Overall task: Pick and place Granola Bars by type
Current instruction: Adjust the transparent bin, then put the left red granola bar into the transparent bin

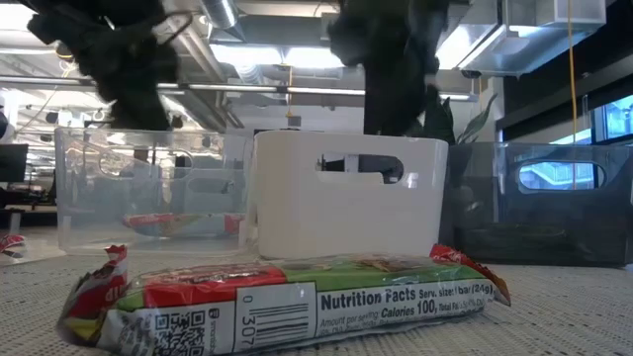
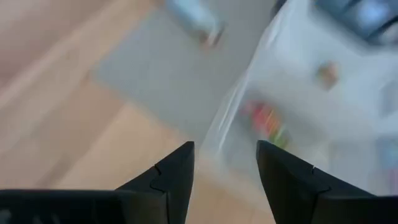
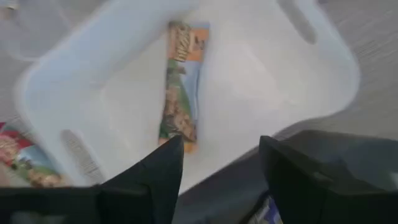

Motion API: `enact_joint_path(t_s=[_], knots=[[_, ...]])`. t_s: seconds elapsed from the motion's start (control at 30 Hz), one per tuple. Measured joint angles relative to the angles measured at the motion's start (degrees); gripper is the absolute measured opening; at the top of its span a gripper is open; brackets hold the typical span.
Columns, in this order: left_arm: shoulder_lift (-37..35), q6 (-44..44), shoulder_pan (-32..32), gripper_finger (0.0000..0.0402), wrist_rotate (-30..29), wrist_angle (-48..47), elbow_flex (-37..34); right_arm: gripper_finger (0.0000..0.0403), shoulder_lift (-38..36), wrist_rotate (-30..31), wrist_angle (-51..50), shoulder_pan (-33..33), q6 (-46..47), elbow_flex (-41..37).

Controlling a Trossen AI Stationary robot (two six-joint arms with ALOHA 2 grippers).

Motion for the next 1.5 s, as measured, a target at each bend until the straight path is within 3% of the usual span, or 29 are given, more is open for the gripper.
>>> enact_joint_path(t_s=[0.13, 0.27, 0.5, 0.77, 1.07, 1.37, 1.5], knots=[[0.03, -2.84, -1.49, 0.0166, 0.51, -9.28, 0.00, 0.0213, -3.60, 5.56, -2.75, 2.45, 1.57, 3.11], [0.70, -6.82, -5.13, 0.0166, 0.08, -13.77, -0.07, 0.0213, -6.88, 6.23, -5.65, 4.55, 6.08, 3.66], [5.70, -8.16, -10.48, 0.0166, -2.54, -9.68, -0.07, 0.0213, -9.94, 6.40, -15.69, 8.71, 15.65, 3.68], [12.38, -6.65, -11.54, 0.0166, -4.35, -3.30, -0.07, 0.0214, -9.33, 8.33, -19.97, 11.40, 22.45, 3.61], [16.04, -5.30, -11.54, 0.0166, -3.82, 4.75, -0.07, 0.0214, -9.44, 8.69, -20.13, 12.41, 23.38, 3.61], [13.82, -13.72, -11.95, 0.0166, -5.78, -3.02, 1.81, 0.0214, -9.54, 8.83, -22.15, 12.55, 15.63, 3.61], [11.19, -22.81, -15.61, 0.0166, -6.60, -4.64, 4.12, 0.0214, -11.10, 18.86, -25.78, 15.65, 12.63, 3.61]])
